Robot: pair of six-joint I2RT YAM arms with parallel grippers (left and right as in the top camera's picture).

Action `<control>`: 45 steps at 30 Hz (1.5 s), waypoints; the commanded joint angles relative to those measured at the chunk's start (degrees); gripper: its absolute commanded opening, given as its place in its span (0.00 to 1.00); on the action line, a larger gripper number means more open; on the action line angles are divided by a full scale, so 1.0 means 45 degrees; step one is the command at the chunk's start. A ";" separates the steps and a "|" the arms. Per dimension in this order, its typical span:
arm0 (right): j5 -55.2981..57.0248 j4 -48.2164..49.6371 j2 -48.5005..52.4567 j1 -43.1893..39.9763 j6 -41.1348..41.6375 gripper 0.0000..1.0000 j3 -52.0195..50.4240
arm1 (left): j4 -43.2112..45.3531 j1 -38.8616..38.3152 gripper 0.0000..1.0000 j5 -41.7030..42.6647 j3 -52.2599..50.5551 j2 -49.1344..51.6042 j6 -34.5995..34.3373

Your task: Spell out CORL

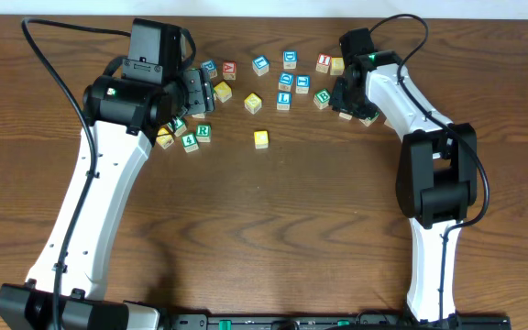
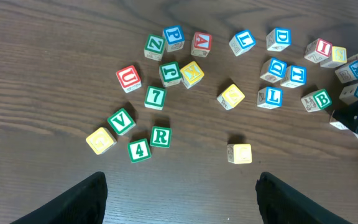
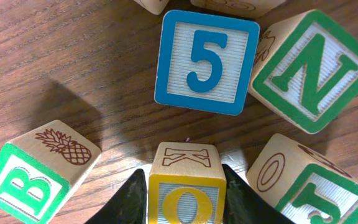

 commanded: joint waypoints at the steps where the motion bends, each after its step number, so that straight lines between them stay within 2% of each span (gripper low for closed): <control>1: -0.0015 -0.0005 0.0223 -0.0078 -0.0646 0.33 -0.0024 | -0.0039 0.0005 0.75 -0.0146 0.0151 -0.0131 0.0155; 9: -0.2118 -0.0432 0.0199 -0.0034 -0.2822 0.31 -0.0019 | -0.0024 0.0005 0.76 -0.0146 0.0151 -0.0131 -0.0044; 22: -0.2229 -0.1073 0.0199 0.1122 -0.3803 0.32 -0.0024 | -0.0034 0.0005 0.75 -0.0146 0.0151 -0.0131 -0.0175; 25: -0.1428 -0.1107 0.0199 0.1316 -0.3410 0.33 -0.0024 | -0.0034 0.0005 0.76 -0.0146 0.0151 -0.0131 -0.0175; 26: -0.1035 -0.1107 0.0199 0.1316 -0.2735 0.41 -0.0024 | -0.0029 0.0005 0.76 -0.0146 0.0151 -0.0131 -0.0175; 30: -0.0942 -0.1093 0.0199 0.1122 -0.1467 0.50 -0.0024 | -0.0024 0.0005 0.76 -0.0146 0.0151 -0.0131 -0.0175; 45: -0.0947 -0.0583 0.0199 0.0189 -0.1064 0.53 -0.0024 | 0.0000 0.0005 0.76 -0.0151 0.0151 -0.0131 -0.0175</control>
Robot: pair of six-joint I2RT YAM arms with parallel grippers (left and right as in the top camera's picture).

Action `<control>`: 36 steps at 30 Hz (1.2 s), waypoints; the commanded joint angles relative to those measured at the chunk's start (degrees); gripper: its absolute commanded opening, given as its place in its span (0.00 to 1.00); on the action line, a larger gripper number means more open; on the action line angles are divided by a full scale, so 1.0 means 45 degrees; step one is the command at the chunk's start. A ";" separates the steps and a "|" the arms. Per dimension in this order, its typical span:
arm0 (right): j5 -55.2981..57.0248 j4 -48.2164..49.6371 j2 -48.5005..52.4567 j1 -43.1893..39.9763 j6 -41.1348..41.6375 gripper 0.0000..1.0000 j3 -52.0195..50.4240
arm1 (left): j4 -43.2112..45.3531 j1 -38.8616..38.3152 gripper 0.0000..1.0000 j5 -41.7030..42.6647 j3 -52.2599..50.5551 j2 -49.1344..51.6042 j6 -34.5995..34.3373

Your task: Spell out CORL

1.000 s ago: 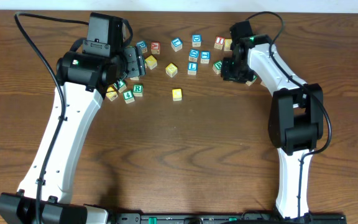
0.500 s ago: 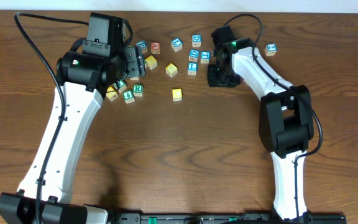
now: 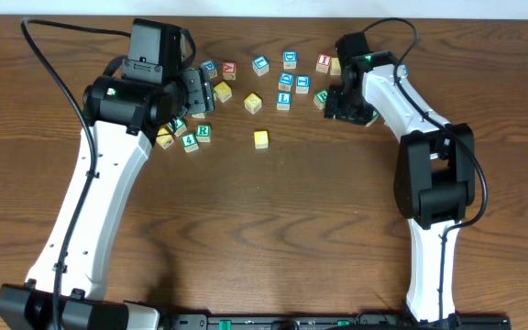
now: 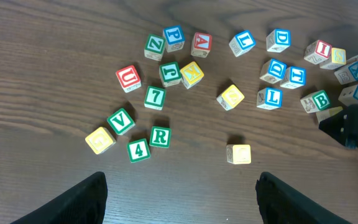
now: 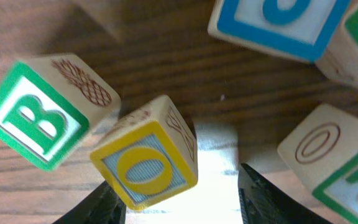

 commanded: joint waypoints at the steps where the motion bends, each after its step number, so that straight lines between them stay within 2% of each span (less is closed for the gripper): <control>1: 0.0151 0.0296 0.0199 -0.0049 0.0389 0.54 -0.0024 | 0.0015 0.0005 0.75 -0.0146 0.0151 -0.0131 -0.0073; 7: 0.0102 0.0855 0.0199 -0.0238 0.0656 0.58 -0.0024 | 0.0015 0.0005 0.76 -0.0146 0.0151 -0.0131 -0.0073; 10: 0.0005 0.1331 0.0199 -0.0243 -0.0024 0.58 -0.0024 | 0.0015 0.0005 0.76 -0.0146 0.0151 -0.0131 -0.0073; 15: -0.0243 0.2137 0.0199 -0.0180 -0.2229 0.47 -0.0024 | 0.0019 0.0005 0.76 -0.0146 0.0151 -0.0126 -0.0073; 19: -0.0243 0.2098 0.0204 -0.0083 -0.3191 0.42 -0.0024 | 0.0015 0.0005 0.76 -0.0146 0.0151 -0.0121 -0.0073; 26: -0.0291 0.1685 0.0204 0.0000 -0.3619 0.38 -0.0024 | 0.0015 0.0005 0.75 -0.0146 0.0151 -0.0121 -0.0073; 31: -0.1146 0.1671 0.0199 0.0092 -0.4945 0.37 -0.0024 | 0.0015 0.0005 0.76 -0.0146 0.0151 -0.0121 -0.0073; 36: -0.1190 0.1632 0.0199 0.0209 -0.5081 0.36 -0.0024 | 0.0015 0.0005 0.76 -0.0146 0.0151 -0.0121 -0.0073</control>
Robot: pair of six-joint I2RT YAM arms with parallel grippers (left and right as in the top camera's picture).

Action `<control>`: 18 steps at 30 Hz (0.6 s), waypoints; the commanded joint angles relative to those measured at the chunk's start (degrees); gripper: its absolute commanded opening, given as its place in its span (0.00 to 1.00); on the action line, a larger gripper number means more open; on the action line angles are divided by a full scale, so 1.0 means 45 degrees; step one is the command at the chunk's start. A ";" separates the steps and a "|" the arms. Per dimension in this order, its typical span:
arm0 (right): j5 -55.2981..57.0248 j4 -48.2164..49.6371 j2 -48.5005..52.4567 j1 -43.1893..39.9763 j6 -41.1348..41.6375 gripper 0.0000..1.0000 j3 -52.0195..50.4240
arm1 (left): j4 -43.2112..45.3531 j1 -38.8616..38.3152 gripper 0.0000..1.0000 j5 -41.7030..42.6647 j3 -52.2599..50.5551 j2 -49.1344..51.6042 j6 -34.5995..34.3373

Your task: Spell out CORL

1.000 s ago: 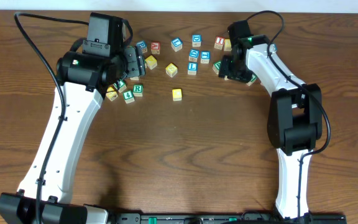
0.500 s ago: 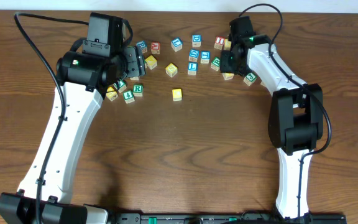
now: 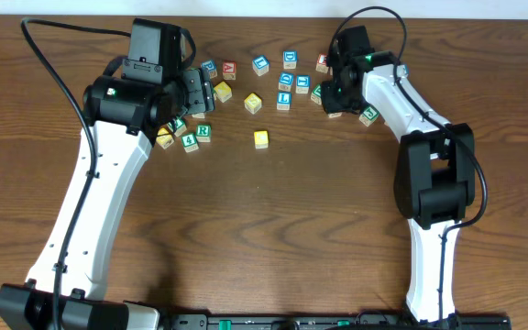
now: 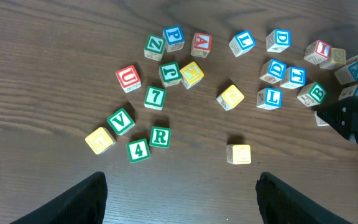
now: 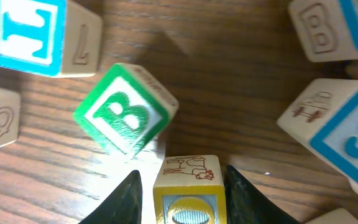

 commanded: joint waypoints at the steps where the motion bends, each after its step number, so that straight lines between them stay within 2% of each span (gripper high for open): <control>1: -0.0316 -0.0083 0.0199 0.0228 -0.0549 0.36 -0.0019 | 0.0005 0.0005 0.75 -0.0146 0.0151 -0.0121 -0.0073; 6: -0.0311 -0.0432 0.0199 0.0418 -0.1166 0.29 -0.0019 | 0.0005 0.0005 0.76 -0.0146 0.0151 -0.0121 -0.0073; 13: -0.0316 -0.0913 0.0199 0.0622 -0.1161 0.26 -0.0019 | 0.0005 0.0005 0.76 -0.0146 0.0151 -0.0121 -0.0073; 18: -0.0704 -0.1005 0.0199 0.1049 -0.2249 0.25 -0.0019 | 0.0005 0.0005 0.76 -0.0146 0.0151 -0.0121 -0.0073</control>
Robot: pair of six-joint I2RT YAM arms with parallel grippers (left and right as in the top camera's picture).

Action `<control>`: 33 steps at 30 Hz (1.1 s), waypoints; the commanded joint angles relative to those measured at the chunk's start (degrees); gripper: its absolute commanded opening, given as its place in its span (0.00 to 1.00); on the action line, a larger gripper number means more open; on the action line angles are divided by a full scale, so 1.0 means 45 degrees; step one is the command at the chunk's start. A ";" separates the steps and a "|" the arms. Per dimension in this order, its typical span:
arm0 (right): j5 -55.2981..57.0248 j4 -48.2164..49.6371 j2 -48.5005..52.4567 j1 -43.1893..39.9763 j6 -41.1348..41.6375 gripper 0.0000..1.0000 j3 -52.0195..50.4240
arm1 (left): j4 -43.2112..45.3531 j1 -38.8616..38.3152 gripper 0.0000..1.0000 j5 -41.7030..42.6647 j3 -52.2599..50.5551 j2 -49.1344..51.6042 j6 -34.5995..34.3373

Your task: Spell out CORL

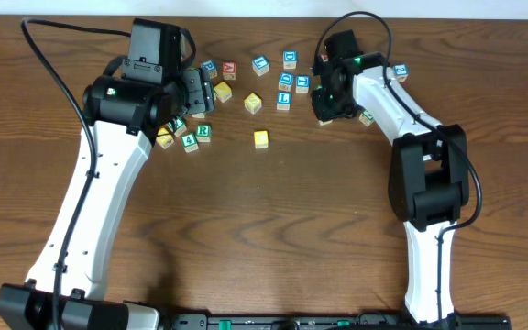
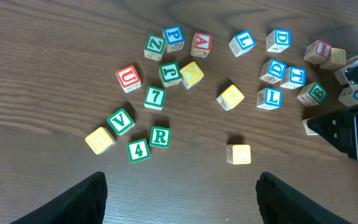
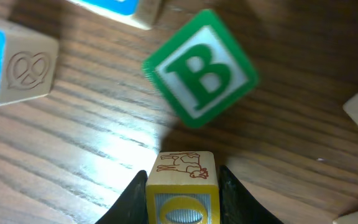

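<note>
My right gripper [image 3: 181, 200] is shut on a yellow O block [image 3: 180, 186] with a cow drawn on its side. It is held just above the wood, below a green B block [image 3: 201, 67]. In the overhead view the right gripper [image 1: 326, 104] is at the left edge of the right-hand cluster. A green C block [image 2: 169, 73], a green R block [image 2: 160, 137] and a blue L block [image 2: 270, 97] lie loose on the table. High over the left cluster, my left gripper [image 2: 180, 199] hangs open and holds nothing.
Many other letter and number blocks are scattered along the table's far side, among them a second blue L [image 2: 243, 42], a lone yellow block [image 2: 238, 153], a green 4 [image 2: 139, 150] and a red U [image 2: 128, 78]. Bare wood [image 1: 273, 229] fills the near half.
My right gripper has moved a little left with the O block. The B block, beside the gripper before, now lies past it. The left arm has not moved.
First my right gripper stood around the O block among the 5, N and B blocks. Then the O block sat tilted between the fingers. After that it was held square beside the B block, and now it is further left, out of the cluster.
</note>
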 commanded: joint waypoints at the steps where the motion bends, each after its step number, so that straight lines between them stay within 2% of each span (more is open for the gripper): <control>1: -0.0690 -0.0160 0.0199 0.0588 -0.1331 0.24 -0.0034 | 0.0005 0.0005 0.76 -0.0146 0.0151 -0.0121 -0.0073; 7: -0.0899 -0.0180 0.0199 0.1399 -0.3750 0.23 -0.0034 | 0.0005 0.0005 0.75 -0.0146 0.0151 -0.0121 -0.0073; 13: -0.0894 -0.0510 0.0199 0.2142 -0.6538 0.29 -0.0034 | 0.0005 0.0005 0.76 -0.0146 0.0151 -0.0121 -0.0073; 16: -0.0855 -0.0549 0.0199 0.2467 -0.7417 0.31 -0.0034 | 0.0005 0.0005 0.76 -0.0146 0.0151 -0.0121 -0.0073; 21: -0.0806 -0.0563 0.0199 0.2574 -0.7810 0.33 -0.0034 | 0.0005 0.0005 0.76 -0.0151 0.0151 -0.0121 -0.0073; 23: -0.0801 -0.0646 0.0199 0.2560 -0.8092 0.38 -0.0034 | 0.0005 0.0005 0.76 -0.0146 0.0151 -0.0121 -0.0073; 29: -0.0831 -0.0636 -0.0010 0.2535 -0.8208 0.62 -0.0010 | 0.0005 0.0005 0.75 -0.0146 0.0151 -0.0121 -0.0073; 33: -0.0850 -0.0369 -0.0491 0.2453 -0.7223 0.71 0.0005 | 0.0005 0.0005 0.75 -0.0146 0.0151 -0.0121 -0.0073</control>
